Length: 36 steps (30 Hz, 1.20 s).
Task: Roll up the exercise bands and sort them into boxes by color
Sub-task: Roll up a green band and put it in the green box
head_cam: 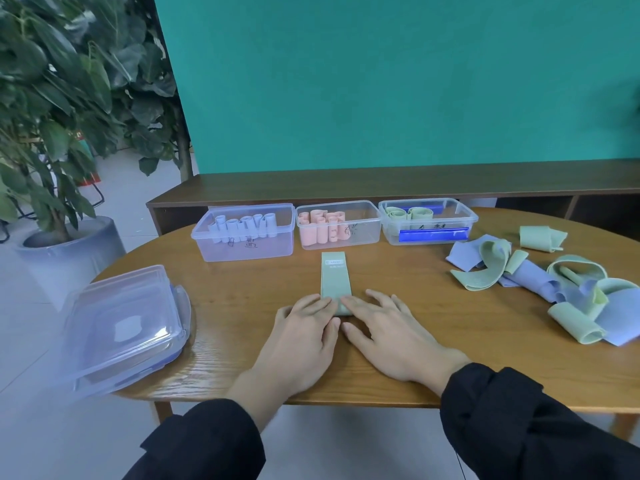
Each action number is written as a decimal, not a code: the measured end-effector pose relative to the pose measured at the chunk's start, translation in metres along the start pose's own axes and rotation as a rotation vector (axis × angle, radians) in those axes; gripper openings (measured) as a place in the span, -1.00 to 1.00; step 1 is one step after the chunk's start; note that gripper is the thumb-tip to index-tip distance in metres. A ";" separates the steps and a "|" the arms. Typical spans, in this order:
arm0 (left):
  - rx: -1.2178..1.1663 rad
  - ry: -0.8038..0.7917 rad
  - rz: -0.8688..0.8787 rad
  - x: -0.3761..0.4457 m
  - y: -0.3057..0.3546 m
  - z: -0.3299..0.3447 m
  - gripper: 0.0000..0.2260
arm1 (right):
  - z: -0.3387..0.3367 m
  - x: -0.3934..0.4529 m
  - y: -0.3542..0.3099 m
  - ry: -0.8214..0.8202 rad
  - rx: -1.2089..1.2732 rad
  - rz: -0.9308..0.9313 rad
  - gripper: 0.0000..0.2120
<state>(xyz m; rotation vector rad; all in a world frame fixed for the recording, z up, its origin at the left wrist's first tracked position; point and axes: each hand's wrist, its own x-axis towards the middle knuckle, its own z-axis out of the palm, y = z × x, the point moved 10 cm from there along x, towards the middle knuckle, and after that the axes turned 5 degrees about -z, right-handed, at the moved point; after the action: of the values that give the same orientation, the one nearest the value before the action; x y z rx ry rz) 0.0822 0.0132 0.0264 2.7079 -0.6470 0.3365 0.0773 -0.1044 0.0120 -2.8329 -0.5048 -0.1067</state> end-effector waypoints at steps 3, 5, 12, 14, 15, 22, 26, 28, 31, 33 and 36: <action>0.020 -0.031 -0.018 0.004 -0.004 0.006 -0.57 | -0.004 0.001 -0.003 0.035 0.004 -0.017 -0.45; 0.008 -0.057 -0.012 0.007 -0.007 0.008 -0.57 | -0.008 0.000 -0.007 0.079 0.005 -0.054 -0.47; -0.065 -0.097 -0.015 0.016 -0.011 0.011 -0.60 | -0.006 0.002 -0.006 0.059 0.008 -0.052 -0.46; -0.063 -0.080 -0.022 0.016 -0.012 0.011 -0.58 | -0.005 0.004 -0.004 0.048 0.008 -0.047 -0.45; -0.065 -0.060 -0.025 0.016 -0.012 0.009 -0.58 | -0.004 0.006 -0.003 0.045 0.007 -0.045 -0.44; -0.020 -0.054 -0.043 0.018 -0.015 0.011 -0.54 | -0.001 0.018 0.005 0.028 0.016 -0.018 -0.41; -0.006 -0.087 -0.051 0.023 -0.017 0.015 -0.54 | -0.004 0.018 0.003 0.058 0.034 -0.021 -0.41; 0.010 -0.095 -0.054 0.026 -0.019 0.016 -0.54 | -0.011 0.016 0.002 0.120 0.051 -0.023 -0.45; 0.020 -0.105 -0.057 0.032 -0.019 0.016 -0.55 | -0.013 0.014 0.005 0.130 0.049 -0.005 -0.48; 0.021 -0.110 -0.057 0.035 -0.019 0.017 -0.55 | -0.009 0.017 0.007 0.104 0.046 0.006 -0.47; 0.022 -0.092 -0.064 0.039 -0.018 0.017 -0.53 | -0.007 0.024 0.011 0.086 0.043 0.015 -0.46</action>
<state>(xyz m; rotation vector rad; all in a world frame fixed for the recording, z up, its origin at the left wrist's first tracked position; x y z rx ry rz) 0.1271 0.0068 0.0177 2.7714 -0.5832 0.2046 0.1030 -0.1083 0.0188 -2.7754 -0.4609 -0.2112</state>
